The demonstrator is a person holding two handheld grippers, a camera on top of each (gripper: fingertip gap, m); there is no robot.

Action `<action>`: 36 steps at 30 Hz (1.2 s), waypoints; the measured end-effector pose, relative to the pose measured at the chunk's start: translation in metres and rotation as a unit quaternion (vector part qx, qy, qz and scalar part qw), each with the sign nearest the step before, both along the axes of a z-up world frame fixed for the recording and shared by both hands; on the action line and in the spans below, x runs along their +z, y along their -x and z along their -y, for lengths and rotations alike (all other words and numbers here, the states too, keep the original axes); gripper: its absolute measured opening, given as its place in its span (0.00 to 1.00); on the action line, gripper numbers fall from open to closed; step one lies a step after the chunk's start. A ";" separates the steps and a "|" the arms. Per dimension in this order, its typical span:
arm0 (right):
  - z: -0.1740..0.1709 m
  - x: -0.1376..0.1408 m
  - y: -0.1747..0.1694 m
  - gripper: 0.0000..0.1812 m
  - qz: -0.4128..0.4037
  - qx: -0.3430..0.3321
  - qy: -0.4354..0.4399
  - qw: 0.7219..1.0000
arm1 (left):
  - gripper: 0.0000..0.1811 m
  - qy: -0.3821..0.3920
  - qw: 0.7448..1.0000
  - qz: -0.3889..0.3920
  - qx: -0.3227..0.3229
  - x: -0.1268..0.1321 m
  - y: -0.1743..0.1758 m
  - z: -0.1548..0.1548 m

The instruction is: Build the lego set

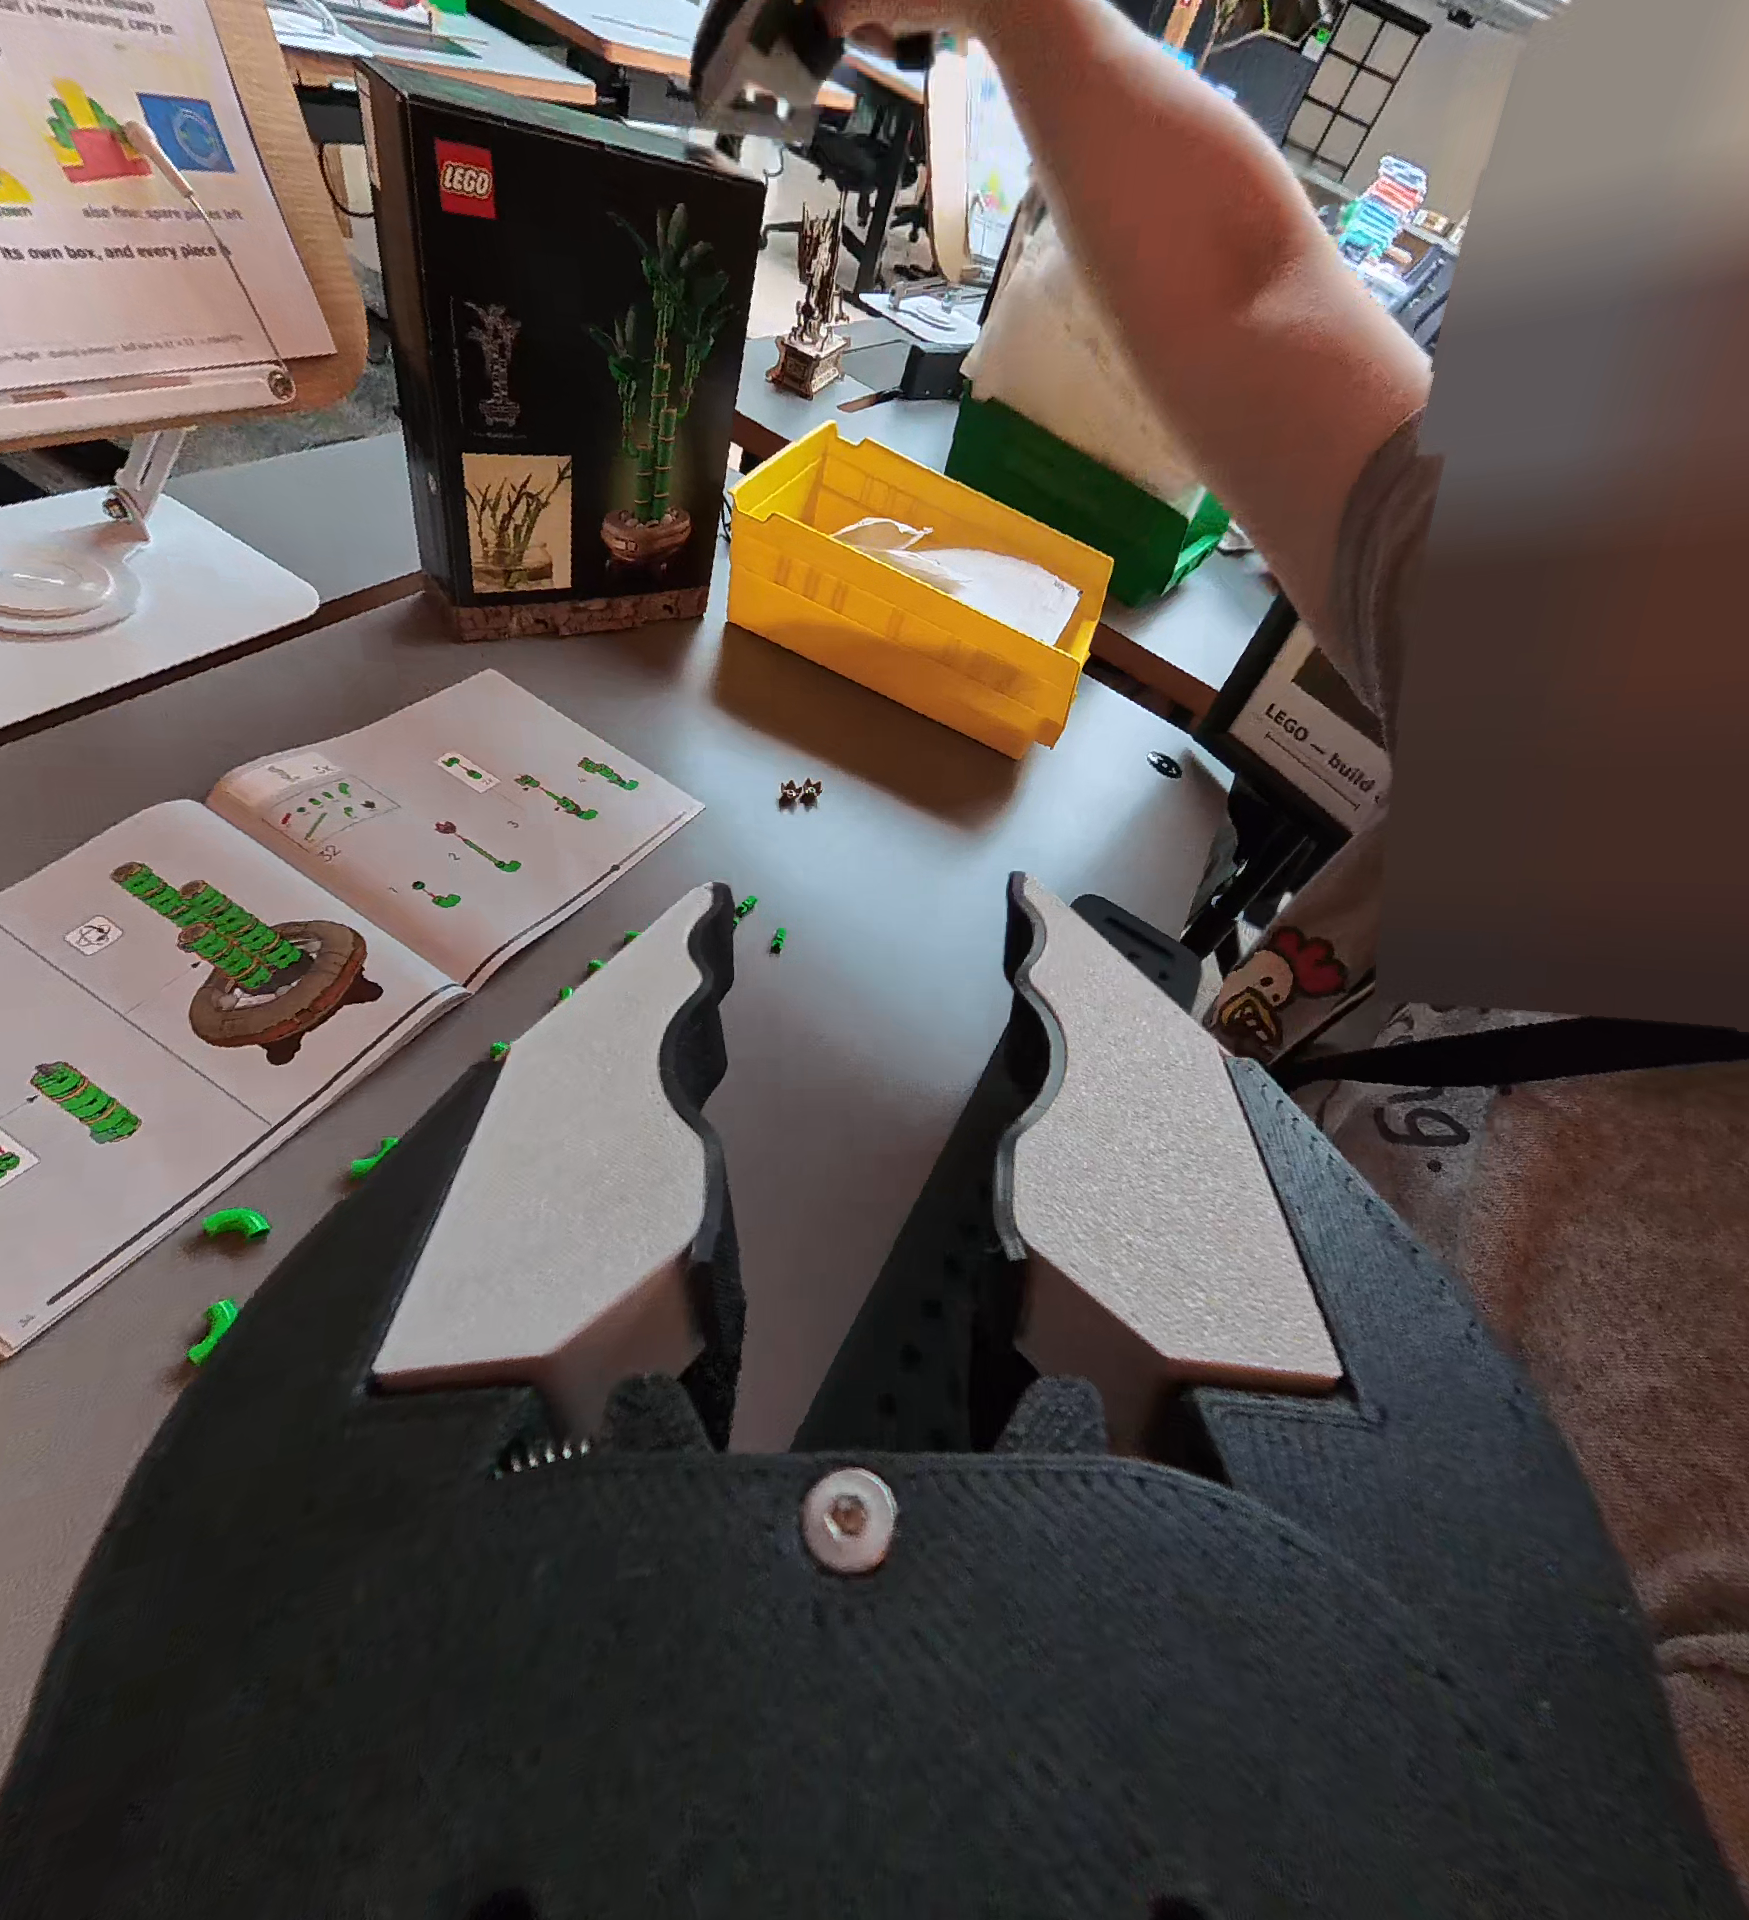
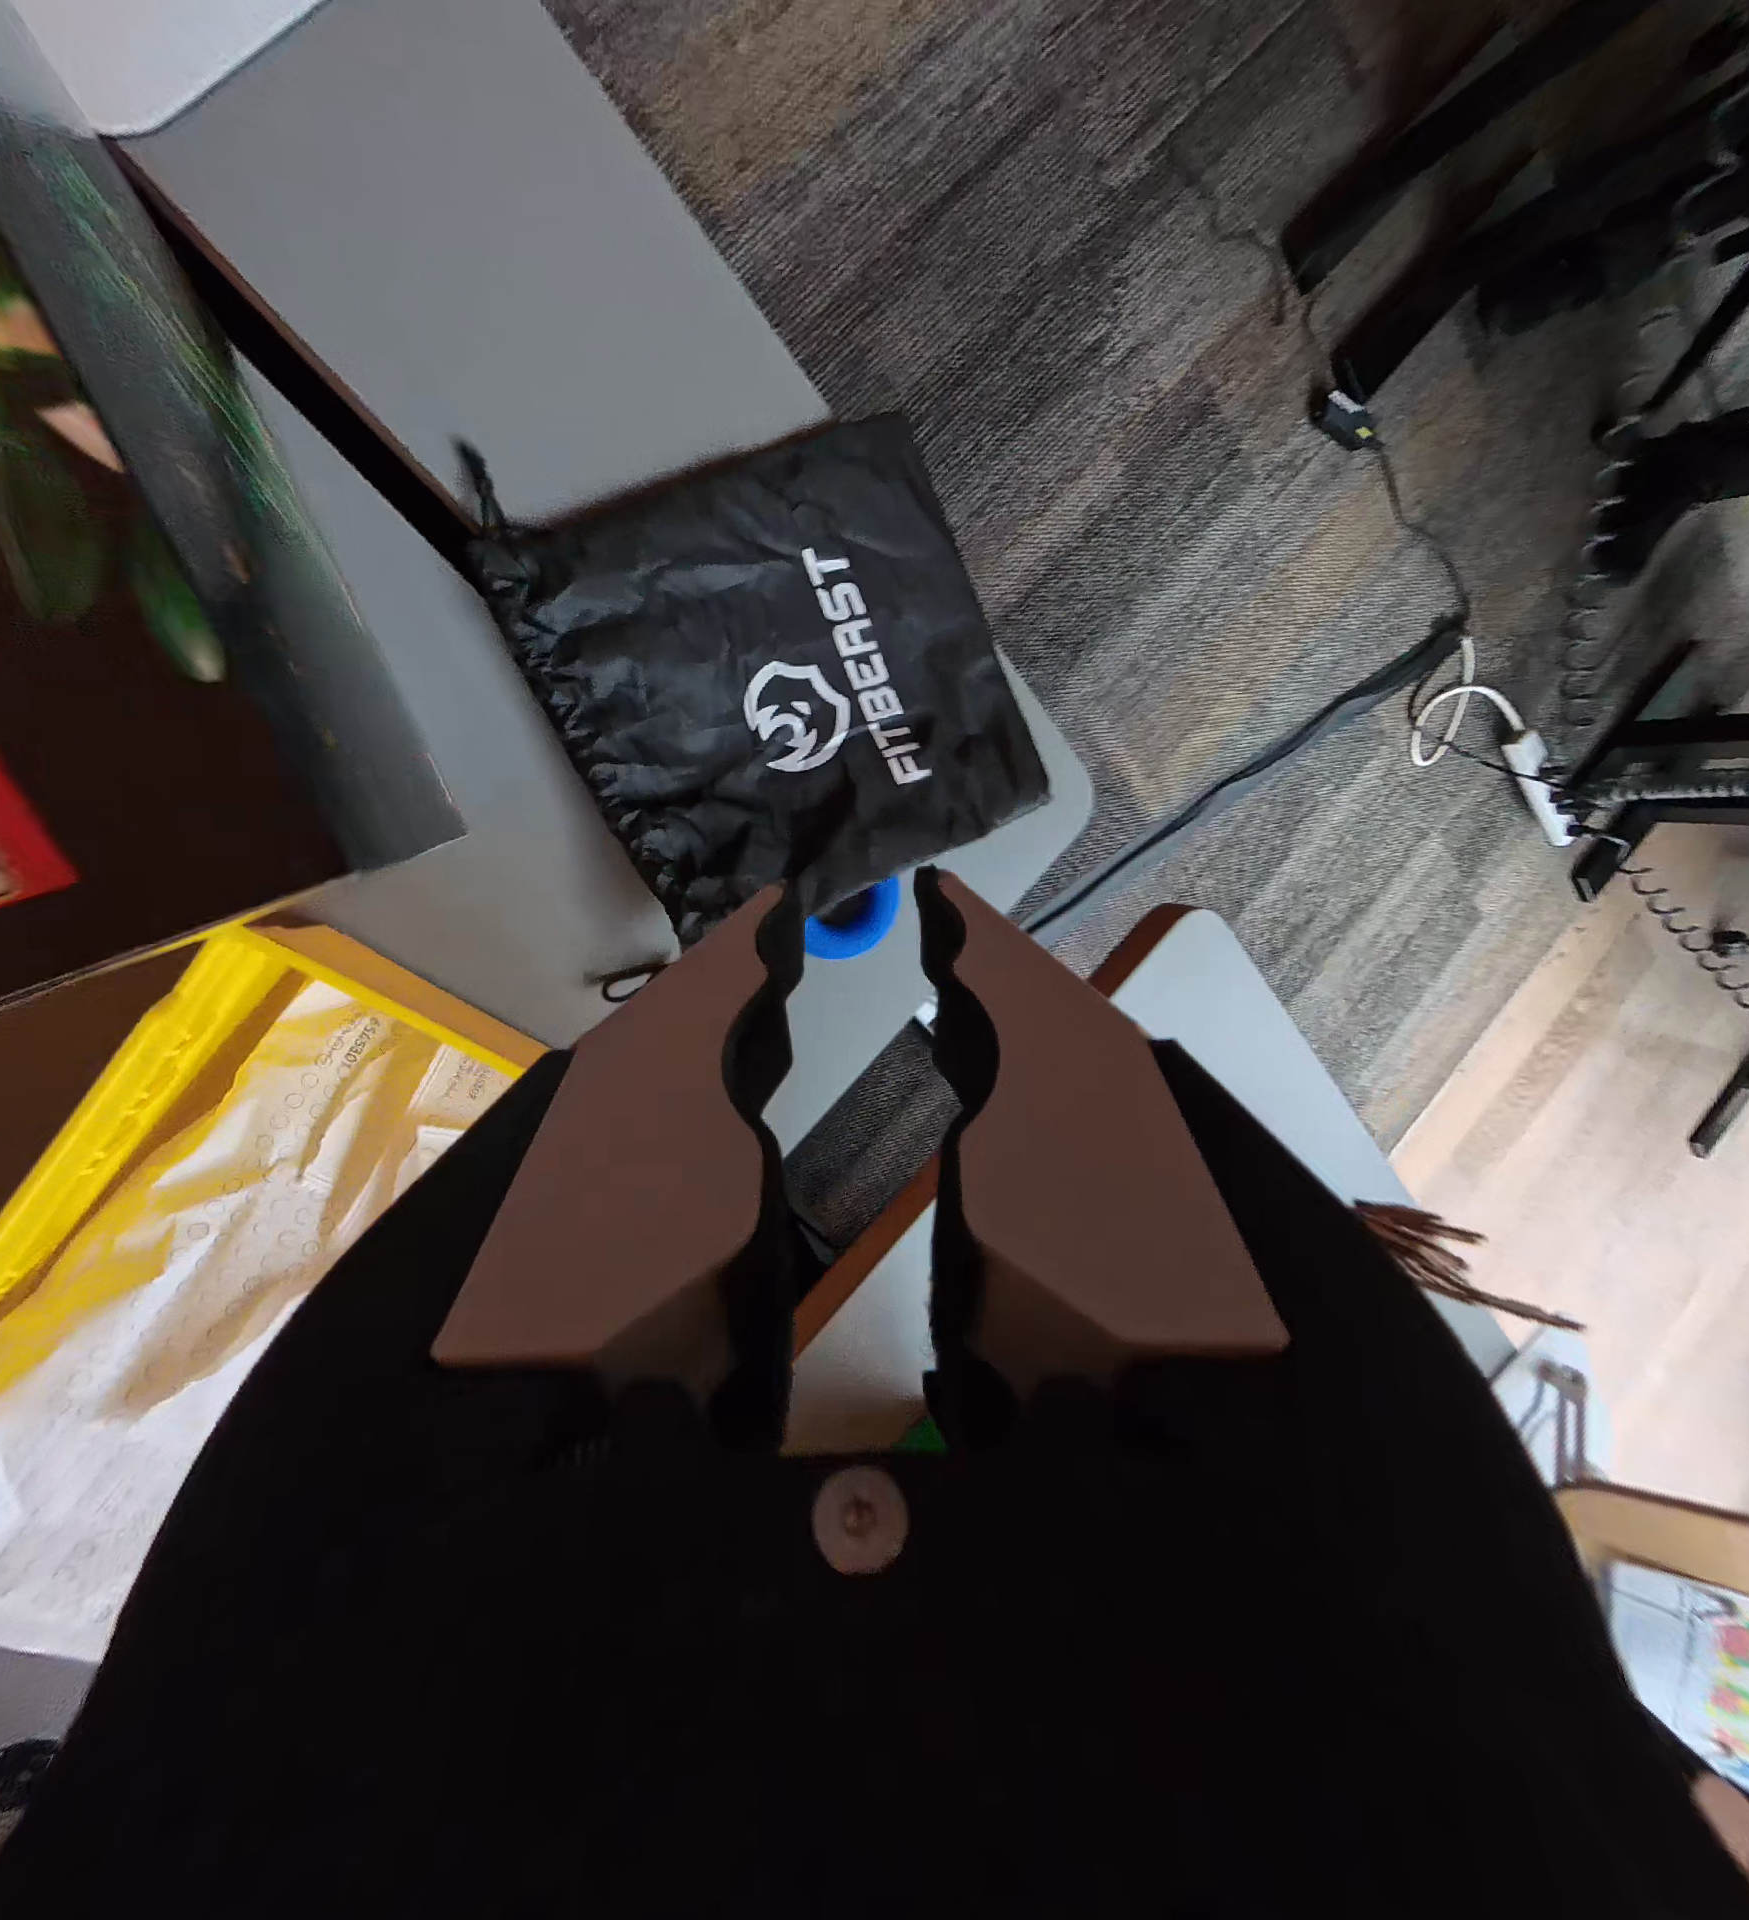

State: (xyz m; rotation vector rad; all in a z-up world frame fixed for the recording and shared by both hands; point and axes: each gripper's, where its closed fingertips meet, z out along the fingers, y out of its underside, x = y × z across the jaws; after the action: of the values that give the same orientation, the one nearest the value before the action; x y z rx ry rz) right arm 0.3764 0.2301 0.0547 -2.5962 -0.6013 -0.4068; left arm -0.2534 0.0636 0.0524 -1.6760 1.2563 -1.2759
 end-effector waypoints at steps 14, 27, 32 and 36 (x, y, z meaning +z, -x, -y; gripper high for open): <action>0.133 0.101 0.074 0.12 0.226 -0.143 -0.301 0.915 | 0.31 -0.055 0.995 0.082 -0.022 0.015 0.004 -0.035; 0.259 0.007 0.281 0.30 0.198 -0.135 -0.503 0.830 | 0.33 -0.272 0.956 0.027 0.104 -0.030 -0.045 -0.062; 0.242 -0.060 0.304 0.33 0.134 -0.119 -0.498 0.849 | 0.26 -0.328 0.938 0.013 0.115 -0.062 -0.084 -0.070; 0.221 -0.040 0.286 0.31 0.123 -0.145 -0.505 0.842 | 0.28 -0.352 0.929 -0.005 0.118 -0.048 -0.118 -0.086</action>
State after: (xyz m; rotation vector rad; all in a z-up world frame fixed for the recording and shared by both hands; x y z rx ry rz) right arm 0.0904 0.0090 0.0143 -1.5975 -0.0005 -0.8804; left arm -0.1358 0.1493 0.0045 -1.2489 1.2681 -0.5619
